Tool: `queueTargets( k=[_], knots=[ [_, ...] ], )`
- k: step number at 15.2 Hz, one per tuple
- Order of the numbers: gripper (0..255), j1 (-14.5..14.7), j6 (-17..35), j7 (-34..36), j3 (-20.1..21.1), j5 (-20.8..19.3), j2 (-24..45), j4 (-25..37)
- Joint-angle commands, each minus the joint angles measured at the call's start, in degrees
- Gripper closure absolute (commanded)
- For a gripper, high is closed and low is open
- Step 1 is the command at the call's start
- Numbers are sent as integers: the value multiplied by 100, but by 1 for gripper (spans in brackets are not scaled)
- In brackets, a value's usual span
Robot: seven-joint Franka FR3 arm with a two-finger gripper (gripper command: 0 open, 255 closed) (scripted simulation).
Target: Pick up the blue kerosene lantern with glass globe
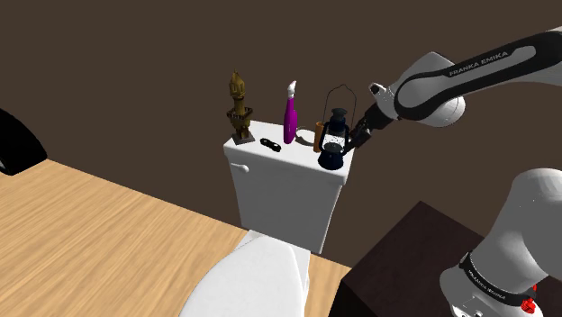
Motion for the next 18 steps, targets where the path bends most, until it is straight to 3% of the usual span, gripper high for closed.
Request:
queueTargets(
  k=[1,2,3,12,18],
  knots=[
    [0,87,126,-100,-90,78,75,-42],
    [0,87,126,-100,-90,78,75,-42],
    [255,80,122,-94,-83,73,66,-46],
    [255,87,126,-100,-90,78,75,-42],
    [255,-256,-416,258,227,-230,-230,175]
  ],
)
